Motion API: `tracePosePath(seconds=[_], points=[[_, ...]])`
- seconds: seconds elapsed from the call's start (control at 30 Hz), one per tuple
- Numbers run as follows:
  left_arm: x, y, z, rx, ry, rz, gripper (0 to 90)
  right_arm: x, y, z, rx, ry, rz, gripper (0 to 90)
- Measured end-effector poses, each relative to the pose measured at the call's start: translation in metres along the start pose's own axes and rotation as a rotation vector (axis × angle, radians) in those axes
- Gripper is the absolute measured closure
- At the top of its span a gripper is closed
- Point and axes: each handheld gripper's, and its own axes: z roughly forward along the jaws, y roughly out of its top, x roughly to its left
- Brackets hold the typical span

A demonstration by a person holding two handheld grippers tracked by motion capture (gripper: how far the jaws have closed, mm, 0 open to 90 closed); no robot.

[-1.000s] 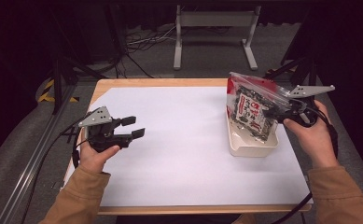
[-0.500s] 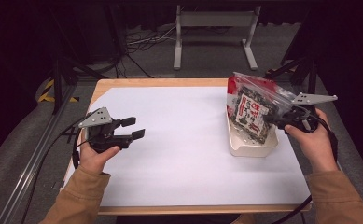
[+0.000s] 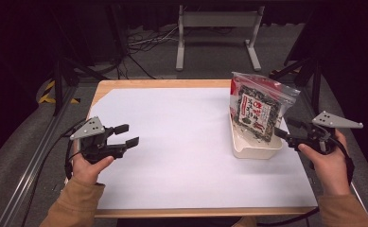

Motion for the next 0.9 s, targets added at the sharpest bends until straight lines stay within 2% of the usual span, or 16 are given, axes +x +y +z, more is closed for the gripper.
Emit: tracePosePath(seconds=[0.13, 0.3, 0.37, 0.43, 0.6, 0.73, 0.9], points=[[0.0, -0.011, -0.007, -0.007, 0.015, -0.011, 35.0, 0.012, -0.018, -0.003, -0.02, 0.015, -0.011, 29.0], [-0.001, -0.028, -0.015, -0.018, 0.032, -0.026, 34.0, 0.022, -0.038, -0.005, -0.043, 0.01, -0.01, 28.8], [-0.001, -0.035, -0.017, -0.019, 0.04, -0.028, 33.3, 0.024, -0.043, -0.004, -0.036, 0.015, -0.014, 28.6], [-0.002, -0.038, -0.018, -0.018, 0.039, -0.037, 32.2, 0.027, -0.047, -0.004, -0.038, 0.01, -0.017, 28.6], [0.001, -0.053, -0.021, -0.022, 0.067, -0.035, 30.8, 0.031, -0.055, -0.002, -0.033, 0.002, -0.018, 28.3], [0.004, -0.055, -0.024, -0.024, 0.073, -0.046, 30.4, 0.03, -0.058, -0.001, -0.019, 0.004, -0.024, 28.0], [0.005, -0.057, -0.025, -0.027, 0.08, -0.053, 30.0, 0.029, -0.056, -0.004, -0.031, 0.003, -0.021, 27.4]])
